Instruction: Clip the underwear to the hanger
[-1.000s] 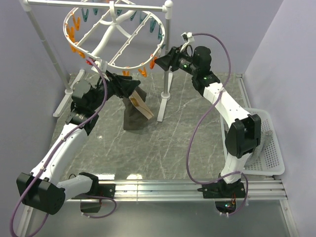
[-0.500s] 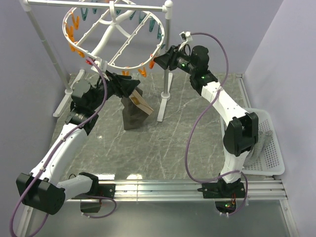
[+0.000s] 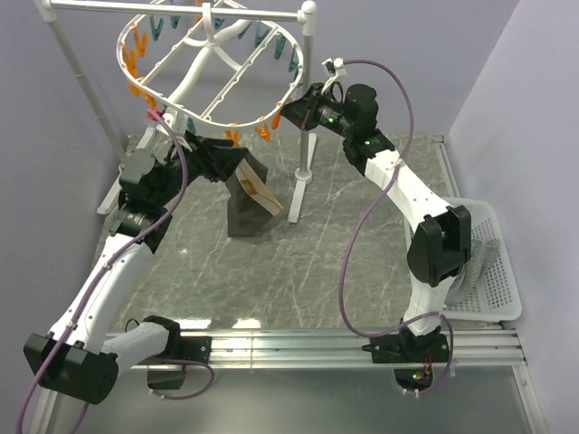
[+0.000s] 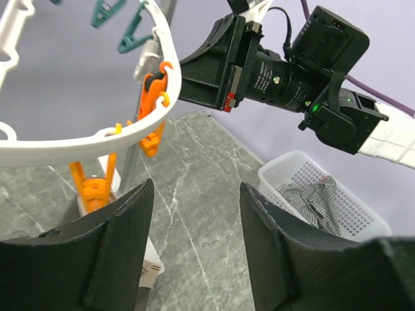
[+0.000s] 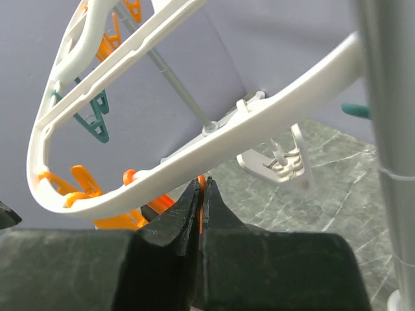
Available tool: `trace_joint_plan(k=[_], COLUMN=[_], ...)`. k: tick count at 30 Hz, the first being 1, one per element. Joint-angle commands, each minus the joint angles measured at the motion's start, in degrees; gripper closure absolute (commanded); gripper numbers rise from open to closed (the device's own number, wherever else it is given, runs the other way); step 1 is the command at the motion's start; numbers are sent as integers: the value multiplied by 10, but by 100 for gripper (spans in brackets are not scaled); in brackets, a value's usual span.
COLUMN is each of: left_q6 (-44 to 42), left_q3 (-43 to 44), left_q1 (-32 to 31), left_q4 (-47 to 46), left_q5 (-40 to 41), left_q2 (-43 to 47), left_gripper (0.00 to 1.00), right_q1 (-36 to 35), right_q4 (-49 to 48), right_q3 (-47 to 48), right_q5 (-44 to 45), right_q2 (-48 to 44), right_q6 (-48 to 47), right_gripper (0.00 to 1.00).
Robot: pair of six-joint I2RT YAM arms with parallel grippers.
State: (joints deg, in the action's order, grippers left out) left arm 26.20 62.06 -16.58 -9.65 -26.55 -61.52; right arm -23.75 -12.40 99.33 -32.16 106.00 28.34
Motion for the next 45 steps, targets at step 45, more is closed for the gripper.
trace_joint_plan(k=[45], left_q6=[-156], left_q3=[-11], left_q1=[-72], left_q4=[-93], left_q5=[72], left_q2=[-81], left_gripper=[55], right_q1=[-146], right_q4=[174], right_q3=[-9], right_q5=[236], right_q2=[-120], right_q6=[-3], right_gripper=[100])
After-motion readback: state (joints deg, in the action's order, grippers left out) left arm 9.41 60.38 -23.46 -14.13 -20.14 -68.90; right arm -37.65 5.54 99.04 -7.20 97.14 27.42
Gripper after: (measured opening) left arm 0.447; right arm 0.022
